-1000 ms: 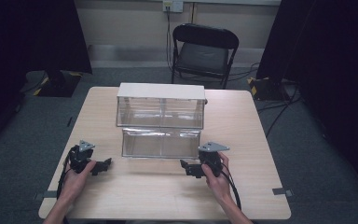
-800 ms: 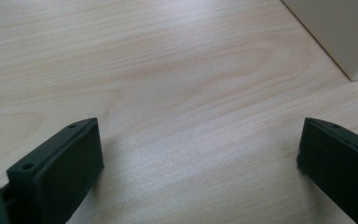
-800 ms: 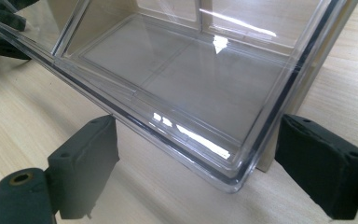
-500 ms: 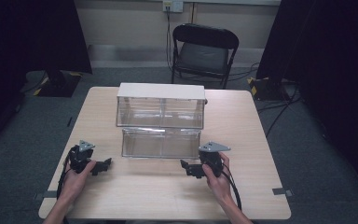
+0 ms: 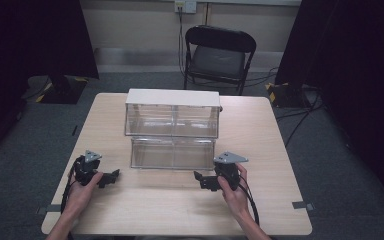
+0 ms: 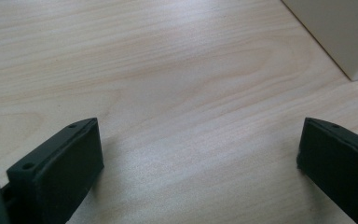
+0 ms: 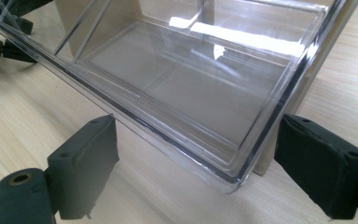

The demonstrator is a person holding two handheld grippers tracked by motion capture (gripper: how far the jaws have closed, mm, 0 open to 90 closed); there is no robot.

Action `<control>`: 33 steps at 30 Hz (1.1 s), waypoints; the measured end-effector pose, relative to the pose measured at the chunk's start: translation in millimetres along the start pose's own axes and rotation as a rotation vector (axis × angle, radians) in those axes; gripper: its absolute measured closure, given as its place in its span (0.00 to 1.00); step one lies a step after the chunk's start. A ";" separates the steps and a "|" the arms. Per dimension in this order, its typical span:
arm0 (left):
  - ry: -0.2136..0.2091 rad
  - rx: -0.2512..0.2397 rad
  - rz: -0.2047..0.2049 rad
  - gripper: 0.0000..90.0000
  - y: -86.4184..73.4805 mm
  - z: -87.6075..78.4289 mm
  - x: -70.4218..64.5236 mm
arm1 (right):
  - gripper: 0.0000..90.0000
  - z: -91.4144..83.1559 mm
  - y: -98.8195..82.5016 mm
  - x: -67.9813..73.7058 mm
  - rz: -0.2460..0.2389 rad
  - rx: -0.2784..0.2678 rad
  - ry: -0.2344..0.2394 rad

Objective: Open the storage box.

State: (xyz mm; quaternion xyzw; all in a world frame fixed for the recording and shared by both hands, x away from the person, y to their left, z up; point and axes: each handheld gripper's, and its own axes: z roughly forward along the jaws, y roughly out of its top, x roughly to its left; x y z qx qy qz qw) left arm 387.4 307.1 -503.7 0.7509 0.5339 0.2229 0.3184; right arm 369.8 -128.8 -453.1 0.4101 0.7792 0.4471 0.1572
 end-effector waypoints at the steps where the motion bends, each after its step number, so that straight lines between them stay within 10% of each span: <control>1: 0.000 0.000 0.000 0.00 0.0 0.0 0.0 | 0.14 -0.6 0.2 0.3 -0.002 -0.002 0.001; 33: 0.000 0.000 0.000 0.00 0.0 0.0 0.0 | 0.13 -10.2 7.9 2.8 0.007 -0.058 0.008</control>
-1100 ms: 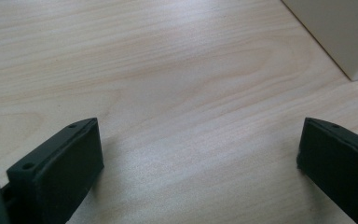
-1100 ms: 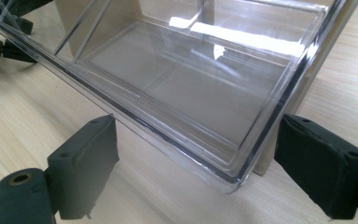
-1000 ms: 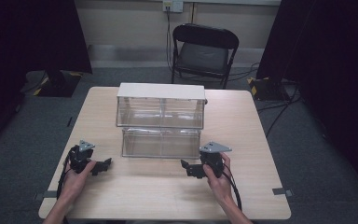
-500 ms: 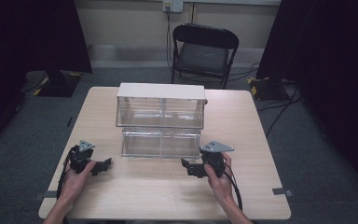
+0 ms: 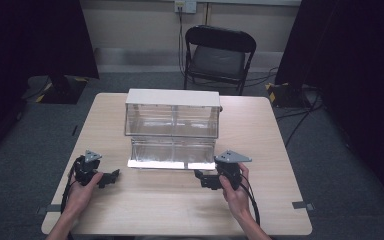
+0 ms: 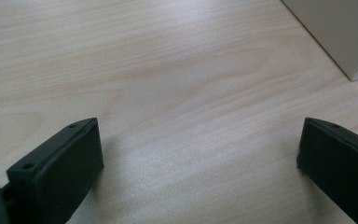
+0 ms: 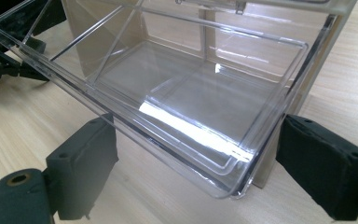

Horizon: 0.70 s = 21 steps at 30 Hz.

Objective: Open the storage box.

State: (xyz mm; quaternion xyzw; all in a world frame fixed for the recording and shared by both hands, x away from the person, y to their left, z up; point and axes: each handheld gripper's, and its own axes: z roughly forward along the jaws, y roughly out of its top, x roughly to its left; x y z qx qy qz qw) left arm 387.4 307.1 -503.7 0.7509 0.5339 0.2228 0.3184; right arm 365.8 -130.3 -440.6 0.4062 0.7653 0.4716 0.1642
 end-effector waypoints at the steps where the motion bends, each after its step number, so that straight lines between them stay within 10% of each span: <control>1: 0.000 0.000 0.000 0.00 0.0 0.0 0.0 | 0.13 -0.3 0.3 -0.1 0.000 0.001 0.000; 21: 0.000 0.000 0.000 0.00 0.0 0.0 0.0 | 0.14 -3.6 4.3 0.1 0.014 0.007 -0.005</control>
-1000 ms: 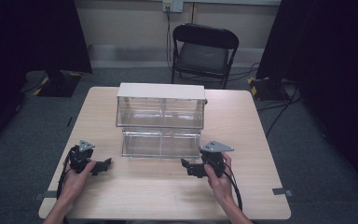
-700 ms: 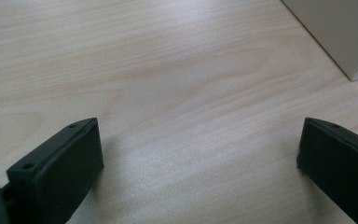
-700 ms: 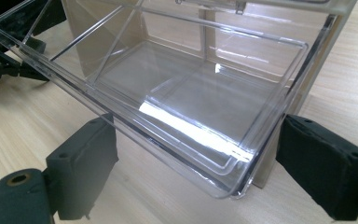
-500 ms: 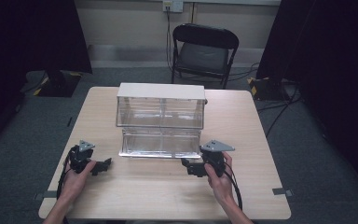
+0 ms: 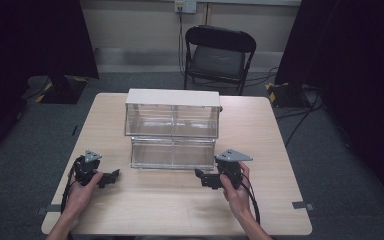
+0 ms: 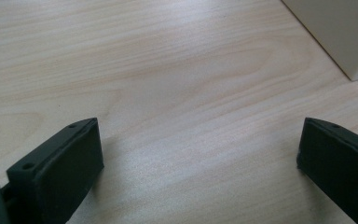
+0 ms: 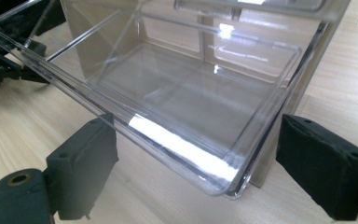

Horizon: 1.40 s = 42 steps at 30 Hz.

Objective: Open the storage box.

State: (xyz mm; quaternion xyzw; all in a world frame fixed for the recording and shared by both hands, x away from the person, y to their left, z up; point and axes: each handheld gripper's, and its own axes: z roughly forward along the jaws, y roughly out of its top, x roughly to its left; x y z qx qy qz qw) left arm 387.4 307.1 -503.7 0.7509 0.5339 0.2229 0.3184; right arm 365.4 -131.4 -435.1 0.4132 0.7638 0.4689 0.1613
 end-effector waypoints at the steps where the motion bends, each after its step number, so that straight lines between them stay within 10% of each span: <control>1: 0.000 0.000 0.000 0.00 0.0 0.0 0.0 | 0.15 -1.6 1.5 -0.1 -0.004 -0.010 0.006; 42: 0.000 0.000 0.000 0.00 0.0 -0.1 0.0 | 0.15 -7.1 17.2 3.6 0.001 -0.039 0.044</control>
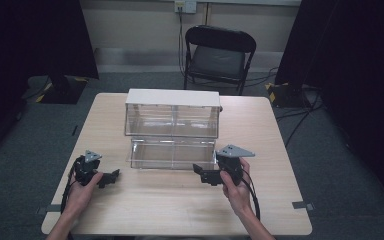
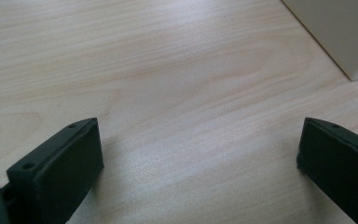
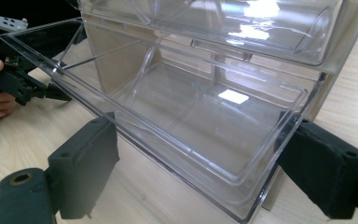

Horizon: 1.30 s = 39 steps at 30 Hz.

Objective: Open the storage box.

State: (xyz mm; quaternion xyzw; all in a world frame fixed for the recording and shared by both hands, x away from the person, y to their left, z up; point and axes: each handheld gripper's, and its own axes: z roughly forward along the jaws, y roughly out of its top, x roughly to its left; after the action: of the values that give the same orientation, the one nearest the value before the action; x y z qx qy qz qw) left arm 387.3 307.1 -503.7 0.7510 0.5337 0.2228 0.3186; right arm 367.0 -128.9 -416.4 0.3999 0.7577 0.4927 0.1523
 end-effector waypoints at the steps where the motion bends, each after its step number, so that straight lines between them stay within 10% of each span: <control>1: 0.000 0.000 0.000 0.00 0.0 0.0 0.0 | 0.15 0.1 0.1 -0.4 -0.002 -0.001 0.002; 39: -0.001 0.000 -0.001 0.00 0.0 0.1 0.0 | 0.15 -5.8 10.0 -3.6 0.063 -0.012 0.039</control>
State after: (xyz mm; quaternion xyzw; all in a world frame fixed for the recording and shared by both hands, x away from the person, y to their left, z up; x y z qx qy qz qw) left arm 387.4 307.1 -503.8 0.7509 0.5339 0.2221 0.3190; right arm 370.2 -133.4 -405.5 0.4130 0.7446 0.5096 0.1240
